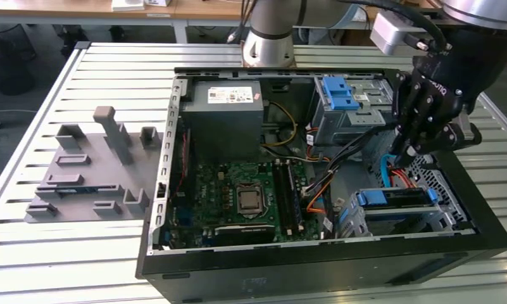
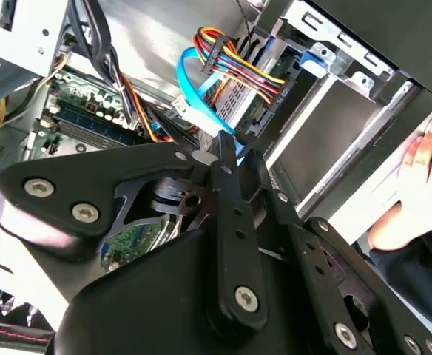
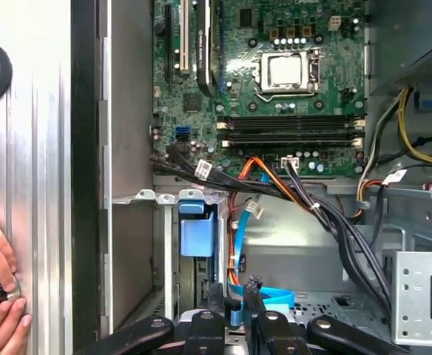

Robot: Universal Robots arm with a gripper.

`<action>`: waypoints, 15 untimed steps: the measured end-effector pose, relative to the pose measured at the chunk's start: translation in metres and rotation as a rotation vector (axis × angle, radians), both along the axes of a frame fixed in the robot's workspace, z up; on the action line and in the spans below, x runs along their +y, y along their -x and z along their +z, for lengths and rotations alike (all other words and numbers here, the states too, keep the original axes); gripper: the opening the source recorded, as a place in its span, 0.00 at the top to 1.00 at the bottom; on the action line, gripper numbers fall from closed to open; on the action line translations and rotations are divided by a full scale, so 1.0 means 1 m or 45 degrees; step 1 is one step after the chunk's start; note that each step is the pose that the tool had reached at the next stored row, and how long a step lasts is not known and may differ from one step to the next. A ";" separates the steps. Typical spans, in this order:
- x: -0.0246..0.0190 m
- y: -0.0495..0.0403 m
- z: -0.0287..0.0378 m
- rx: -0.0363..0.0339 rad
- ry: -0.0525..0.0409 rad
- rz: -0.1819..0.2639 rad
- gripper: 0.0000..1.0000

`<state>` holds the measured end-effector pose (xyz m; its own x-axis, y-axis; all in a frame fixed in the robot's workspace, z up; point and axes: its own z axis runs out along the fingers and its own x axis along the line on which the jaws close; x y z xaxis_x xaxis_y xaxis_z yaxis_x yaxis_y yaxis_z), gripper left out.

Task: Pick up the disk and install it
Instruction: 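Insert the second disk wire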

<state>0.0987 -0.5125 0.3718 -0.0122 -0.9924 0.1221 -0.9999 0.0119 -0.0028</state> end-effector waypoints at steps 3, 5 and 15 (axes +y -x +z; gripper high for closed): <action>0.0000 -0.0001 -0.0052 -0.0001 0.001 0.000 0.75; 0.0000 -0.0001 -0.0088 -0.0001 0.001 0.000 0.75; -0.0005 -0.0008 -0.0151 -0.0002 -0.131 0.000 0.84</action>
<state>0.0994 -0.5130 0.3567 -0.0123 -0.9997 0.0198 -0.9999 0.0123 -0.0017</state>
